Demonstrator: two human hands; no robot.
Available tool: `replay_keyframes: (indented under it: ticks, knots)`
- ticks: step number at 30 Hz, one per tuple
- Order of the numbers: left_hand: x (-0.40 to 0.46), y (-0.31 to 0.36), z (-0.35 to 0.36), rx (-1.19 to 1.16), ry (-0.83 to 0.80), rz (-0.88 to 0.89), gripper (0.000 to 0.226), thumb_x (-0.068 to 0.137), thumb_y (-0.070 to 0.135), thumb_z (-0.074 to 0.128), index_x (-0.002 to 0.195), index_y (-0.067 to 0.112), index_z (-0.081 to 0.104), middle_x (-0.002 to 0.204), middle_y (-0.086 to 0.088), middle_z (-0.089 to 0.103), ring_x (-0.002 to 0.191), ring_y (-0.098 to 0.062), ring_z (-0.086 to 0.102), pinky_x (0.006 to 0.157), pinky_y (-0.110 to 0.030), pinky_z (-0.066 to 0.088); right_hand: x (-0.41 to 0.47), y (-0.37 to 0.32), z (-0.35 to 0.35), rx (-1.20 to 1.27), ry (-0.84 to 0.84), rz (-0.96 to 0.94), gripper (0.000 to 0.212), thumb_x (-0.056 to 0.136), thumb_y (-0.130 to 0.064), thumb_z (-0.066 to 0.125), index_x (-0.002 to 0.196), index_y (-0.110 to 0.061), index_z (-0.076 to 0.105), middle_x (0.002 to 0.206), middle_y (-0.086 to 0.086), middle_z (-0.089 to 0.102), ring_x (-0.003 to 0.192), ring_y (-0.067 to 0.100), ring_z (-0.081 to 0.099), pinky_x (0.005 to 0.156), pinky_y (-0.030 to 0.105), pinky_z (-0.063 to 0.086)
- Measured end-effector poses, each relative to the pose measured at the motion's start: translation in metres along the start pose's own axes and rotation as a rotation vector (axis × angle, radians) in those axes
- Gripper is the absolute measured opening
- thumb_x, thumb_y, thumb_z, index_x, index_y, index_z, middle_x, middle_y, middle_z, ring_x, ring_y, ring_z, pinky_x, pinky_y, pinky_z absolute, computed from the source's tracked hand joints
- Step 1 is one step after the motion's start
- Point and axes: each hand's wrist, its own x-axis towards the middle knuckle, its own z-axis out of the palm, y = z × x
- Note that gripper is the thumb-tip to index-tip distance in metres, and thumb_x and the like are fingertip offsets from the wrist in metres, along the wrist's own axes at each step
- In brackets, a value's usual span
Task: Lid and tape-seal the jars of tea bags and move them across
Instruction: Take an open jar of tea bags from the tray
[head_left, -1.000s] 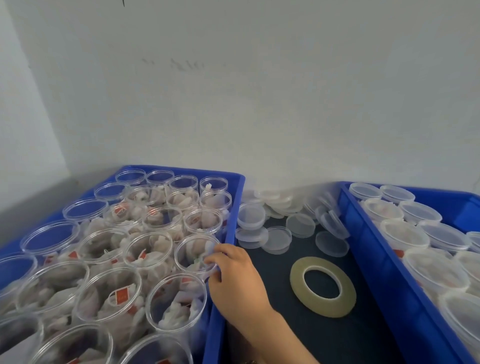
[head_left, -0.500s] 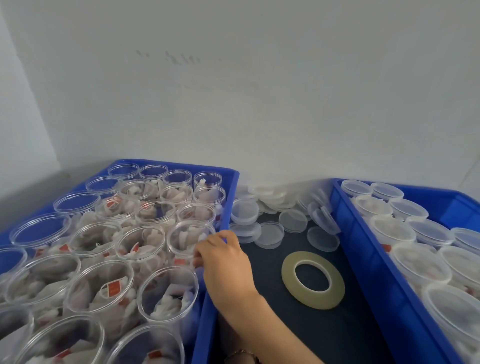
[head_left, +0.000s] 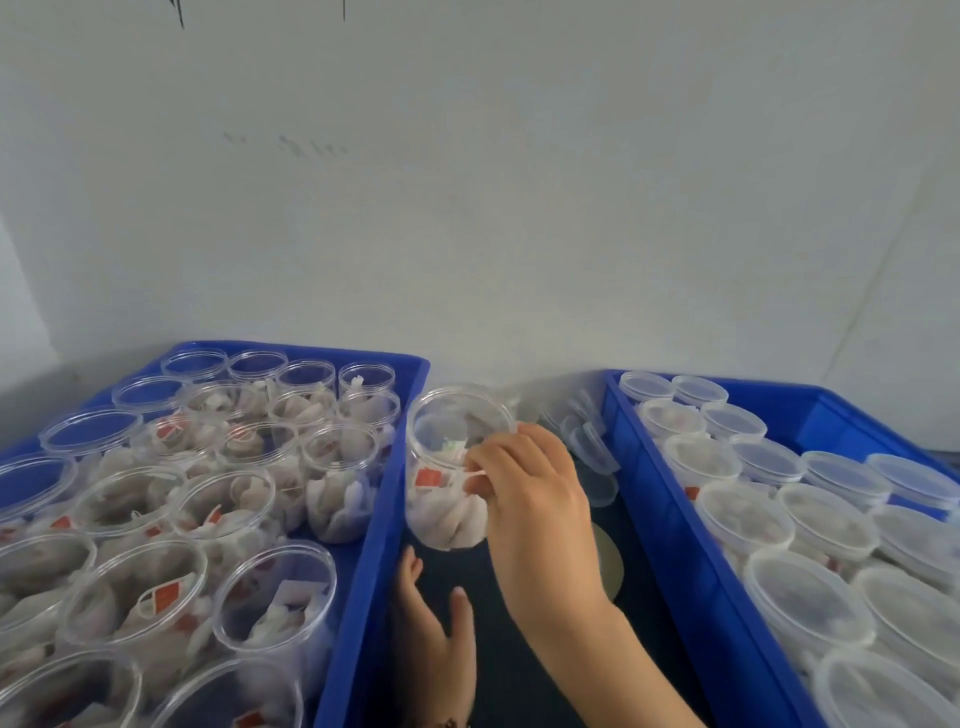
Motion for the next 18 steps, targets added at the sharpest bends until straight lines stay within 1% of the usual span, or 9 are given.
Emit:
replay_keyframes:
  ticks: [3,5,7,9,11,13,15,16,18]
  knots:
    - [-0.012,0.013,0.000,0.124,-0.106,0.152,0.115,0.060,0.023,0.089,0.149,0.014,0.017,0.154,-0.005,0.020,0.138,-0.020,0.027,0.109,-0.040,0.028,-0.012,0.018,0.006,-0.032,-0.114,0.059,0.022,0.064,0.006,0.078,0.082,-0.006,0.070,0.088,0.004,0.068,0.098,0.029,0.061,0.068,0.032,0.055]
    - [-0.013,0.017,0.001,0.127,-0.094,0.190,0.128,0.048,0.026,0.094,0.149,0.008,0.017,0.153,-0.010,0.022,0.137,-0.022,0.027,0.109,-0.041,0.029,-0.023,0.028,0.018,-0.094,-0.245,0.048,0.015,0.079,-0.003,0.069,0.092,-0.009,0.069,0.100,0.000,0.065,0.111,0.023,0.054,0.081,0.027,0.050]
    - [-0.007,0.023,0.003,0.057,-0.067,0.154,0.124,0.050,0.020,0.093,0.148,0.012,0.018,0.152,-0.008,0.025,0.135,-0.014,0.028,0.105,-0.031,0.028,-0.038,0.037,0.029,-0.071,-0.346,0.060,0.017,0.089,-0.015,0.059,0.104,-0.014,0.066,0.110,-0.003,0.061,0.120,0.016,0.045,0.089,0.023,0.044]
    - [0.001,0.026,0.006,-0.012,-0.066,0.132,0.111,0.062,0.017,0.087,0.148,0.019,0.018,0.151,-0.003,0.028,0.128,-0.004,0.027,0.100,-0.020,0.026,-0.051,0.042,0.035,-0.056,-0.408,0.087,0.015,0.085,-0.016,0.066,0.100,-0.014,0.069,0.104,-0.003,0.065,0.115,0.017,0.052,0.090,0.027,0.048]
    - [0.009,0.020,0.011,-0.013,-0.121,0.171,0.094,0.073,0.014,0.078,0.147,0.020,0.021,0.148,-0.003,0.033,0.132,-0.011,0.034,0.101,-0.021,0.031,-0.060,0.044,0.040,-0.068,-0.387,0.050,0.017,0.076,-0.014,0.075,0.092,-0.017,0.072,0.096,-0.005,0.069,0.107,0.018,0.060,0.090,0.025,0.049]
    - [0.014,0.011,0.014,0.048,-0.141,0.212,0.086,0.077,0.006,0.071,0.147,0.020,0.022,0.147,-0.006,0.034,0.133,-0.023,0.040,0.103,-0.029,0.034,-0.065,0.046,0.042,-0.059,-0.412,0.066,0.018,0.085,-0.024,0.066,0.103,-0.025,0.071,0.105,-0.013,0.066,0.115,0.010,0.051,0.092,0.020,0.043]
    - [0.016,0.005,0.016,0.101,-0.114,0.265,0.095,0.071,0.006,0.076,0.147,0.017,0.020,0.145,-0.003,0.035,0.129,-0.022,0.043,0.098,-0.028,0.036,-0.062,0.052,0.040,0.009,-0.380,0.173,0.023,0.089,-0.040,0.057,0.108,-0.032,0.068,0.106,-0.019,0.063,0.113,-0.001,0.046,0.085,0.014,0.040]
    - [0.016,0.004,0.017,0.112,-0.118,0.289,0.105,0.064,0.012,0.083,0.147,0.016,0.019,0.142,-0.001,0.035,0.127,-0.019,0.043,0.095,-0.027,0.036,-0.056,0.055,0.038,0.056,-0.311,0.243,0.022,0.087,-0.042,0.058,0.104,-0.032,0.069,0.098,-0.021,0.064,0.104,-0.004,0.049,0.079,0.011,0.039]
    - [0.015,0.004,0.018,0.121,-0.142,0.305,0.120,0.053,0.020,0.091,0.145,0.023,0.014,0.141,-0.001,0.036,0.124,-0.016,0.042,0.094,-0.026,0.037,-0.039,0.065,0.039,0.127,-0.106,0.376,0.014,0.088,-0.035,0.060,0.098,-0.031,0.069,0.083,-0.023,0.059,0.089,-0.004,0.054,0.070,0.007,0.037]
